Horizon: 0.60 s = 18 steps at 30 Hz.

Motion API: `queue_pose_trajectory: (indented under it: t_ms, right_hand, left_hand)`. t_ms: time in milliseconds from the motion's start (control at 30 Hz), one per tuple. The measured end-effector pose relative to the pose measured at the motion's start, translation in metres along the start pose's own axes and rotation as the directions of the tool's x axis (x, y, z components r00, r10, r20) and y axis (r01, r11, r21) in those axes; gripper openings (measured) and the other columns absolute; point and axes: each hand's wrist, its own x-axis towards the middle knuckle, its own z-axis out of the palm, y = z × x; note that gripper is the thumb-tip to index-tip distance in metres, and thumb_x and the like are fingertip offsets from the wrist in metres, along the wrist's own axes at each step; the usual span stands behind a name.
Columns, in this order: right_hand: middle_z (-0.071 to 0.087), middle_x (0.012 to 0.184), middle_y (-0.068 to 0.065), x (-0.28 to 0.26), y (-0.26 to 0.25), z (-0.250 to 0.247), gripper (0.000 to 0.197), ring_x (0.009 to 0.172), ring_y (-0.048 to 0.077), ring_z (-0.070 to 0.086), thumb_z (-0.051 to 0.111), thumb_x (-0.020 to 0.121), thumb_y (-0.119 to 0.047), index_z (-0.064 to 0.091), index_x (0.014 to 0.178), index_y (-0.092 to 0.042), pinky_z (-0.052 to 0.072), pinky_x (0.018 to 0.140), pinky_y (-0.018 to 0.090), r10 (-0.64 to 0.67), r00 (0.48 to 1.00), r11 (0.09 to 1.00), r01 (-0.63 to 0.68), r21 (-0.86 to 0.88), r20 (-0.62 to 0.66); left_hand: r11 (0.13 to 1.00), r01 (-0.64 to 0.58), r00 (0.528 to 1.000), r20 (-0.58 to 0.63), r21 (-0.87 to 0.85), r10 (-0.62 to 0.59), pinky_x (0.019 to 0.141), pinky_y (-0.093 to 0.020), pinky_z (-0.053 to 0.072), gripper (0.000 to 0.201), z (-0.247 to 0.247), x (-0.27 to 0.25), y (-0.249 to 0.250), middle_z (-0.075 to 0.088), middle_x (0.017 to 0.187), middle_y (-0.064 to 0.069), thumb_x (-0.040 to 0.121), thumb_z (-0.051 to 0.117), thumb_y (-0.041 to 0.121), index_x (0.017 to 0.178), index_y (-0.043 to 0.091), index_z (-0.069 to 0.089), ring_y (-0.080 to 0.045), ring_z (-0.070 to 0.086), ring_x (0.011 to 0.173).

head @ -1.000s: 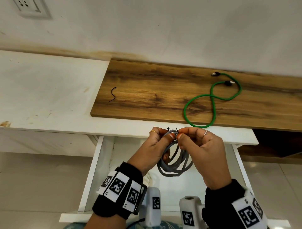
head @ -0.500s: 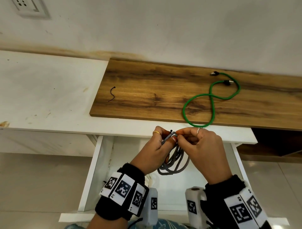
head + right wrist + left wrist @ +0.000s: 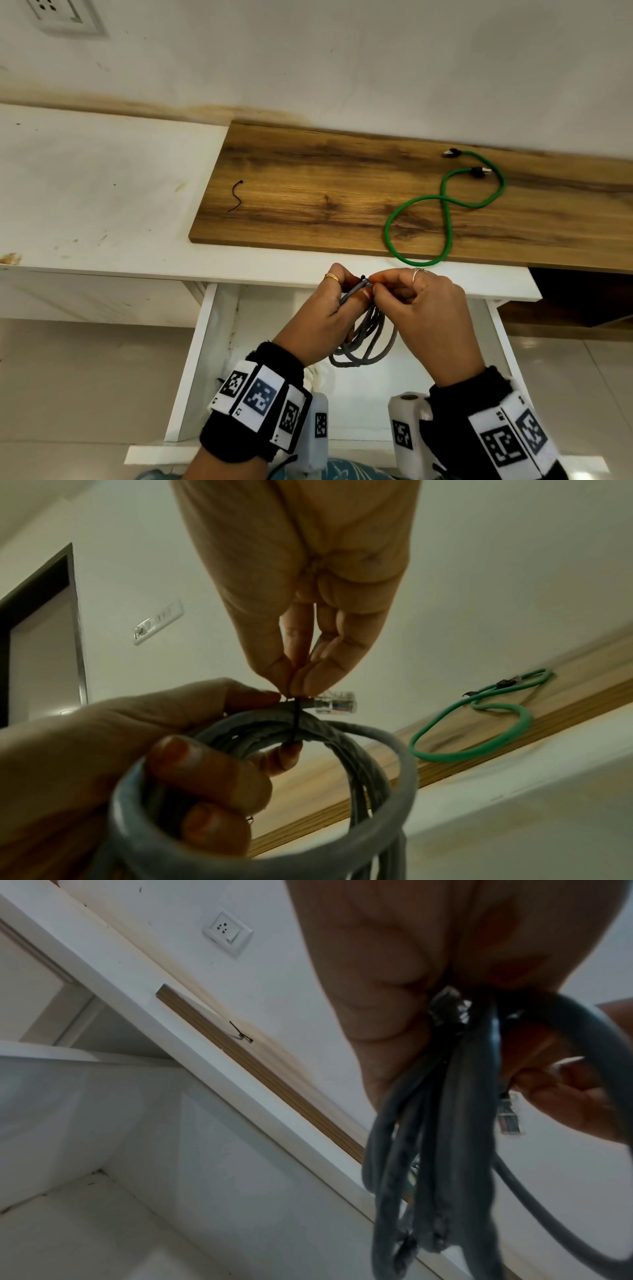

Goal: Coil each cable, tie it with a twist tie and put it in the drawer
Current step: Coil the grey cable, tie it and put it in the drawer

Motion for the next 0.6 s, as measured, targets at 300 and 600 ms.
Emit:
queue_pose_trajectory:
  t_ms: [300,600]
  right_hand:
    - [0.070,0.077,-0.012,0.004,0.010,0.001,0.015,0.072,0.000,0.067,0.068,0.083,-0.011,0.072,0.092,-0.022,0.050,0.067,0.009,0.059,0.989,0.992,-0.074,0.107,0.138]
    - [0.071,0.094,0.021,0.003,0.039,0.004,0.023,0.075,0.020,0.066,0.067,0.076,-0.003,0.069,0.099,0.000,0.053,0.066,0.024,0.194,0.850,0.687,-0.474,0.551,0.489]
  left_hand:
    - [0.996,-0.047,0.999,0.022,0.075,0.046,0.044,-0.012,0.036,0.010,-0.005,0.000,-0.002,0.048,0.059,0.010,0.097,0.049,0.023,0.095,0.014,0.049,0.002,0.046,0.044]
    - [0.984,-0.019,0.984,0.176,0.179,-0.013,0.055,-0.017,0.044,0.025,-0.013,0.001,-0.013,0.061,0.083,-0.002,0.082,0.072,0.022,0.092,0.012,0.052,-0.004,0.053,0.060]
